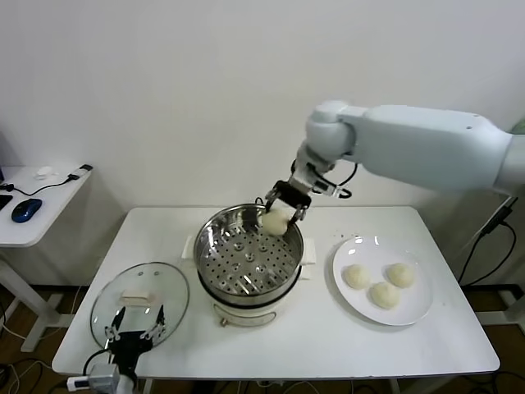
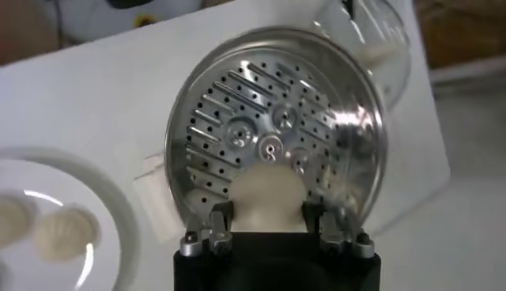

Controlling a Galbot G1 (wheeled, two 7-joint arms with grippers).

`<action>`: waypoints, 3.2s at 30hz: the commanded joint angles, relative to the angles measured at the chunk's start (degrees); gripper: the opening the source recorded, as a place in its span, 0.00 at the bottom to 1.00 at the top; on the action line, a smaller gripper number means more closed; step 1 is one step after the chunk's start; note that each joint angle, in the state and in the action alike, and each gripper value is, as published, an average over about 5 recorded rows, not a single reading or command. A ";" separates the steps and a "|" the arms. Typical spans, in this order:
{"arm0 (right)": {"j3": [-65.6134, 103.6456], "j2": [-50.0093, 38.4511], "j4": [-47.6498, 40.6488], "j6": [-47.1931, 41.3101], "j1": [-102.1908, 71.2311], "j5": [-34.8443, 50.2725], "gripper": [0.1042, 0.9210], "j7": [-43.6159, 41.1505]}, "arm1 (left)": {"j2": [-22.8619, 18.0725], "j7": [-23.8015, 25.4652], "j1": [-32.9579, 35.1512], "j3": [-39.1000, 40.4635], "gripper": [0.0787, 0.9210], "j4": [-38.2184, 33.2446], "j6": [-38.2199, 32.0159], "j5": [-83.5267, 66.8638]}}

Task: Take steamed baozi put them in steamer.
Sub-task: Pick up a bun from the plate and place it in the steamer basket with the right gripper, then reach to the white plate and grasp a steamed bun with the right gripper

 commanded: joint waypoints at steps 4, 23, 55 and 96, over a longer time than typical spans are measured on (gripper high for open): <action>4.97 10.84 -13.10 11.99 -15.21 -23.37 0.61 6.94 | -0.17 -0.01 0.18 0.03 0.88 -0.81 0.11 -0.05; 9.10 16.22 -27.91 13.95 -18.93 -21.86 0.61 4.04 | 0.21 0.02 -0.51 -0.18 0.88 -1.00 0.43 -0.45; -24.51 -14.85 -8.06 -16.43 16.74 29.70 0.88 -6.46 | -0.40 0.07 -0.79 0.39 0.88 -1.81 0.91 0.60; 0.48 -18.71 -13.04 -41.62 -26.76 18.86 0.88 10.26 | -0.83 -0.21 -0.40 0.92 0.88 0.03 -0.18 0.65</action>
